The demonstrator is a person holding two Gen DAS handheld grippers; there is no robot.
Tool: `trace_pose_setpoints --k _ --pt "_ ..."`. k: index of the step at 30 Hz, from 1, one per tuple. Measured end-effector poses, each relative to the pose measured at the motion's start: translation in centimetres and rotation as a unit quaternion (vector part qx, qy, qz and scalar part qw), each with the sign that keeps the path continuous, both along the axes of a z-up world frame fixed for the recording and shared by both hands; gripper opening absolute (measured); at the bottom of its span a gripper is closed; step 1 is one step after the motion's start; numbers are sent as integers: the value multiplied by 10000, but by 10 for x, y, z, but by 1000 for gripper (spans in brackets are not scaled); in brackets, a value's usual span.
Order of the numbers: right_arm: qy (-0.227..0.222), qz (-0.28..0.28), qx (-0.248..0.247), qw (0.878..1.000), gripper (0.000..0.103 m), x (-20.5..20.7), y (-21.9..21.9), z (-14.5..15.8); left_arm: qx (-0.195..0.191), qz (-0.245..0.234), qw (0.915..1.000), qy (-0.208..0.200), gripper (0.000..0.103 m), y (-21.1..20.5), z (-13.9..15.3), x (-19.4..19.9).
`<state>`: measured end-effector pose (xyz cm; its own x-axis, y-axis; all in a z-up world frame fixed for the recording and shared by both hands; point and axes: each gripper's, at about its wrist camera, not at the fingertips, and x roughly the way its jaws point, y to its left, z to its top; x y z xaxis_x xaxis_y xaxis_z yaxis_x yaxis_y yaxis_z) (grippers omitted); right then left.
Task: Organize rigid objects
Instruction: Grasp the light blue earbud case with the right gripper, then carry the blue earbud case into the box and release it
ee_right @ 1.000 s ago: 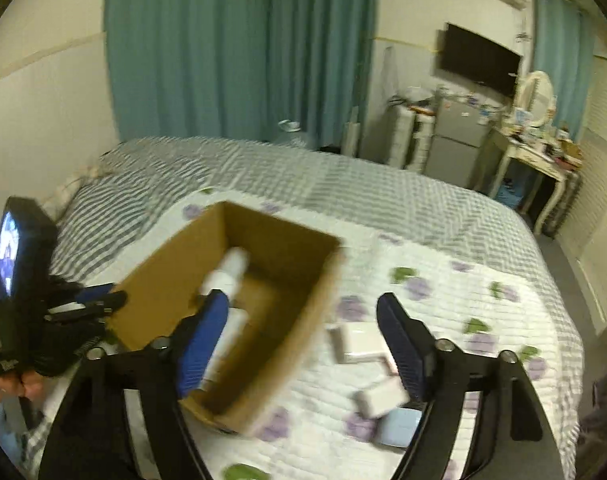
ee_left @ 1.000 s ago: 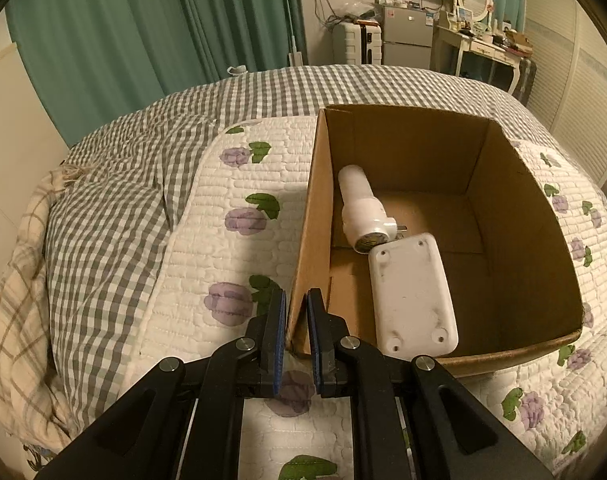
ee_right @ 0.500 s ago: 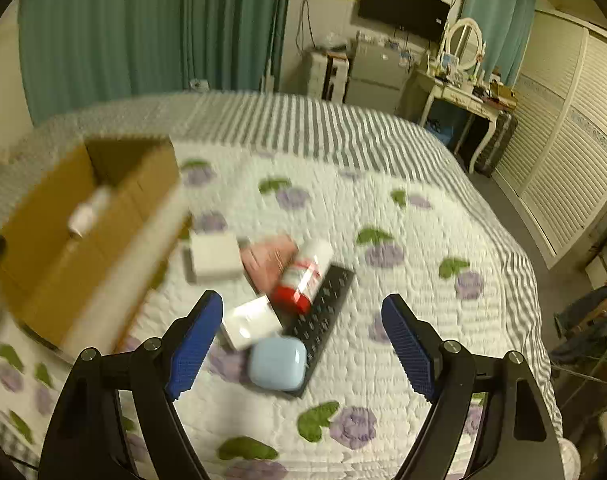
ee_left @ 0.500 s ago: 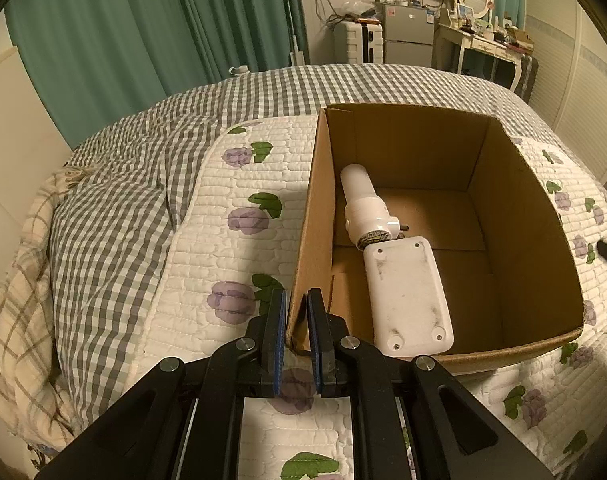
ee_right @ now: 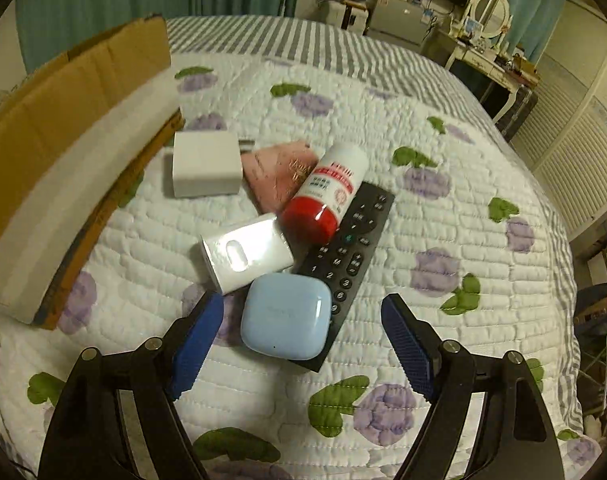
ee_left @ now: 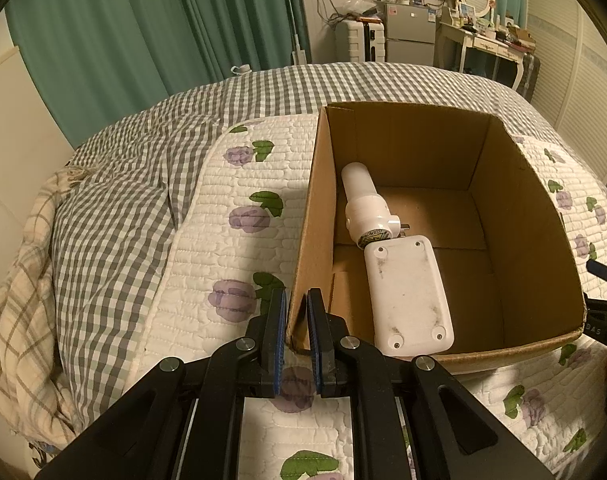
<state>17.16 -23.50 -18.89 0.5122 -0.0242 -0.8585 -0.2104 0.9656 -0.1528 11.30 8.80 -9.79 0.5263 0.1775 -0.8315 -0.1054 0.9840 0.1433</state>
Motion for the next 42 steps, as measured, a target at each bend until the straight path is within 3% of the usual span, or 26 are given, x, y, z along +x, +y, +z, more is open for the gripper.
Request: trace_pose_setpoints --k 4,14,24,34,42 --pt "148 36 -57 9999 64 2 4 -8 -8 -1 10000 0 11 0 0 0" --pt "228 110 -59 9997 52 2 7 -12 -4 -2 10000 3 11 0 0 -1" --pt "95 129 -82 9998 50 -3 8 -5 -40 -7 10000 -1 11 0 1 -1" --pt "-462 293 178 9983 50 -14 11 53 -66 -48 10000 10 11 -1 1 -2" --pt "-1102 837 485 9892 50 -24 45 126 -84 -57 9999 4 11 -1 1 -2"
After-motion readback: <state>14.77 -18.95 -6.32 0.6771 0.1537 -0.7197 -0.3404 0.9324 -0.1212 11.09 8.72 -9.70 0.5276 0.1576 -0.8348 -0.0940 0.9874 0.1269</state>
